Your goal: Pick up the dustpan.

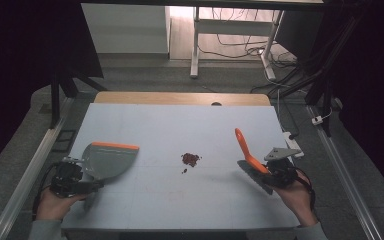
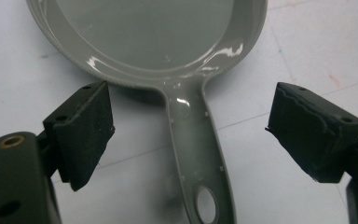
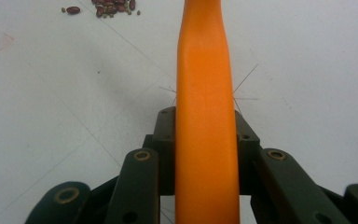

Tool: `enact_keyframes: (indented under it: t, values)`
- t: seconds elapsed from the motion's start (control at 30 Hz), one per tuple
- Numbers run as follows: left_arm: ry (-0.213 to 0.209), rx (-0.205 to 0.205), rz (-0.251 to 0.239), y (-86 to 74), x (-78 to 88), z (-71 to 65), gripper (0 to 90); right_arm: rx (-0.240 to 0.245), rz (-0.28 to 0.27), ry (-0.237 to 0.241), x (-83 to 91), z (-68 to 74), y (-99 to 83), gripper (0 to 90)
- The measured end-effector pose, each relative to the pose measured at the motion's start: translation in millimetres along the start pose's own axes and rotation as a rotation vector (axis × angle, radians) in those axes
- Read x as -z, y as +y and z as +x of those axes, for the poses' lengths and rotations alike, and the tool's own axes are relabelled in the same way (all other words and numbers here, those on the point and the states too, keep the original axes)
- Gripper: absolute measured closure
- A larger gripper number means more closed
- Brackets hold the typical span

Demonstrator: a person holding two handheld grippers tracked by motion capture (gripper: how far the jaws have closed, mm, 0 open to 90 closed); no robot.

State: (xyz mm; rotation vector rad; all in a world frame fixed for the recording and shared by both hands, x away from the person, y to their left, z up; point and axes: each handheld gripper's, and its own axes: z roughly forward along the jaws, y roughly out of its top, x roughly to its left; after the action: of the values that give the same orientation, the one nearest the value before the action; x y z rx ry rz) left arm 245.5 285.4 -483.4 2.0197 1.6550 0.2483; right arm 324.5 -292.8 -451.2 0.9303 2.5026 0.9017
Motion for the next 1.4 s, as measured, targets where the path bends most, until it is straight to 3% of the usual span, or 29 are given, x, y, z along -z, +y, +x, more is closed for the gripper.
enact_keyframes:
  t: [0.3,0.4,0.87,1.17,1.4]
  values:
    - [-0.016,0.021,0.060,-2.2,-19.6,2.4,16.3,0.007,0.012,0.005,-3.9,1.8,-0.3,70.8]
    - [-0.040,0.025,0.078,-2.3,-24.4,2.8,18.1,0.005,0.012,0.005,-4.1,1.5,-0.5,70.8]
    - [-0.048,0.054,0.087,-1.5,-43.0,3.4,27.8,0.011,0.013,0.000,-5.0,1.9,0.7,70.8]
    - [-0.041,0.086,0.058,-1.4,-46.0,6.2,41.7,0.015,0.017,-0.013,-5.0,1.4,0.1,70.8]
    - [-0.039,0.084,0.048,-0.7,-46.9,5.8,51.5,0.018,0.016,-0.020,-4.4,1.3,0.7,70.8]
